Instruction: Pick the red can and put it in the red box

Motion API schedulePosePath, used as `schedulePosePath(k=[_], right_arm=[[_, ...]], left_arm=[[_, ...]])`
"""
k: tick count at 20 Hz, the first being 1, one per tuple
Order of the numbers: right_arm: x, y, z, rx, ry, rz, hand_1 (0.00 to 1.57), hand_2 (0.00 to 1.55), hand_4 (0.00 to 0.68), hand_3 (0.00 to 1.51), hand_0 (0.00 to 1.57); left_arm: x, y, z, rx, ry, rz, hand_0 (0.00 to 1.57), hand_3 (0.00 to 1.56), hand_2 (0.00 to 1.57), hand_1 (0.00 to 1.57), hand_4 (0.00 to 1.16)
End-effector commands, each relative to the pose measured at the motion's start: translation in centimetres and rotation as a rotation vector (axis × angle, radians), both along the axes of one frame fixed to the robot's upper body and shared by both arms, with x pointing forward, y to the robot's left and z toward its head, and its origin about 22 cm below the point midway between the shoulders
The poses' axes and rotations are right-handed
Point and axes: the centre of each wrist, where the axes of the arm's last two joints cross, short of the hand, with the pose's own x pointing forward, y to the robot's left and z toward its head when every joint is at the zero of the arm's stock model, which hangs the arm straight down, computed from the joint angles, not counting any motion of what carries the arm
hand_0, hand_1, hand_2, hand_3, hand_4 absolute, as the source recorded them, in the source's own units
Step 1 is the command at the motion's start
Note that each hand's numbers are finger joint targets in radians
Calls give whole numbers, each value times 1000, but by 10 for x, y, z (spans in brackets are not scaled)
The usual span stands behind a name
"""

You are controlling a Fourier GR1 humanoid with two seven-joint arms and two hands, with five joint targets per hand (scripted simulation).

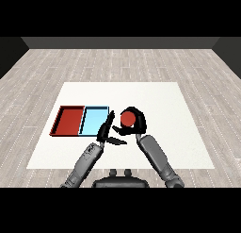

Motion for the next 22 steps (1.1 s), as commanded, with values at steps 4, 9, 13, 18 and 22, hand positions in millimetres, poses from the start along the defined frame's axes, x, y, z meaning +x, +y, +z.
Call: schedulePosePath(k=[4, 9, 13, 18, 22], right_arm=[[-16, 11, 6, 24, 1, 23, 1454, 1442, 666, 1394, 1454], [-10, 19, 1, 74, 13, 87, 1482, 1436, 644, 1400, 1482], [-28, 30, -9, 78, 14, 65, 1514, 1454, 657, 1419, 1514], [-26, 44, -5, 78, 1, 73, 1532, 1462, 658, 1417, 1532], [0, 34, 21, 64, -9, 82, 1520, 1459, 646, 1405, 1520]], left_arm=[[20, -19, 9, -24, 25, 3, 0, 0, 0, 0, 0], [11, -18, -6, -36, 10, -30, 0, 0, 0, 0, 0], [11, -22, 1, -51, 38, -32, 0, 0, 0, 0, 0], [0, -26, 0, -52, 29, -77, 0, 0, 0, 0, 0], [1, -26, -14, -64, 23, -75, 0, 0, 0, 0, 0]])
